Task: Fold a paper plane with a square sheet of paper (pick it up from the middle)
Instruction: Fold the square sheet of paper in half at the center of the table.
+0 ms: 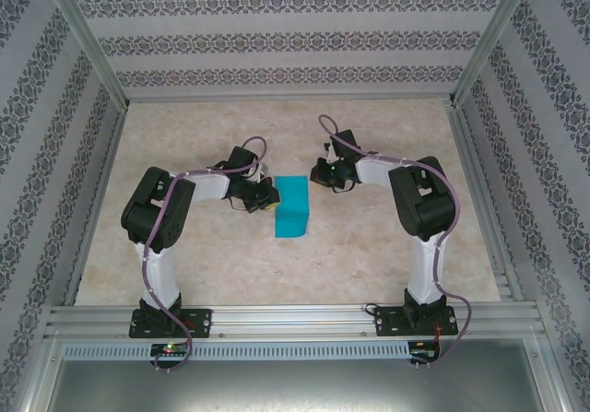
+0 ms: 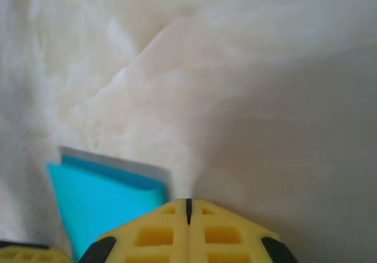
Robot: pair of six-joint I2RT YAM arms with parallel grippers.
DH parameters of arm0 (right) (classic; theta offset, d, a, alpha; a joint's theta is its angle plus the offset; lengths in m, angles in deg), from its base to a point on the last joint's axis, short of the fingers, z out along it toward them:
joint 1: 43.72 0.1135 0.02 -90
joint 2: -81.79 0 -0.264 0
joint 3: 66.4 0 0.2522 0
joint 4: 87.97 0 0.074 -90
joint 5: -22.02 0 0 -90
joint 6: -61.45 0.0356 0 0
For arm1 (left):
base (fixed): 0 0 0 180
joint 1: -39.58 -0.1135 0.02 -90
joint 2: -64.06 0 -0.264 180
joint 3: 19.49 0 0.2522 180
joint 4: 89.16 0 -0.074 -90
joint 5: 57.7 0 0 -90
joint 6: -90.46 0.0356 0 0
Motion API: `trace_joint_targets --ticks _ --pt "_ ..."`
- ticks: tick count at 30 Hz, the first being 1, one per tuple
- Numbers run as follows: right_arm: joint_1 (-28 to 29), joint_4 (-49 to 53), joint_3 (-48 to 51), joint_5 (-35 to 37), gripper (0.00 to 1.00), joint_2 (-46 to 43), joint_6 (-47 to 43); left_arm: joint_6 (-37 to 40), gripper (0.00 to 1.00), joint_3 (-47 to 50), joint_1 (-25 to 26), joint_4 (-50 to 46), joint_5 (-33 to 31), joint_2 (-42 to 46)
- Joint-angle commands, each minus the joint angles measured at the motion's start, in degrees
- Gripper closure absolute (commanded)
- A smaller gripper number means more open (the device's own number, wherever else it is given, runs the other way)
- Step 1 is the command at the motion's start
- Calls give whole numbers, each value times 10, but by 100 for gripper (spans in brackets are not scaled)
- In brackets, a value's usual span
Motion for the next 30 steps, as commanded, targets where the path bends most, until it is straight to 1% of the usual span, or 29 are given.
trace_joint_targets --ticks 1,4,6,9,13,17,21,24,27,30 --pt "-15 9 0 45 100 -45 2 4 100 70 -1 -174 -144 -87" --pt "-1 -17 26 9 100 -72 5 3 100 67 -1 -174 -142 -88" --pt "11 -33 35 -23 100 -73 9 4 100 67 -1 -174 -143 -88" --pt "28 -23 15 -55 100 -45 5 6 100 63 0 -176 -143 -89" --pt "44 -4 -23 -63 100 -4 -1 7 100 63 -1 -176 -142 -91" --pt "44 12 -46 -46 100 22 3 9 100 63 -1 -178 -141 -93" --pt "36 42 -64 1 100 41 11 11 100 64 -1 -179 -140 -95" --pt "18 53 -64 37 100 51 26 11 100 65 0 -177 -140 -95" --pt "-4 66 -57 85 100 46 35 11 100 67 -1 -176 -139 -95" --pt "-24 58 -42 92 100 21 36 14 100 62 -1 -181 -139 -95"
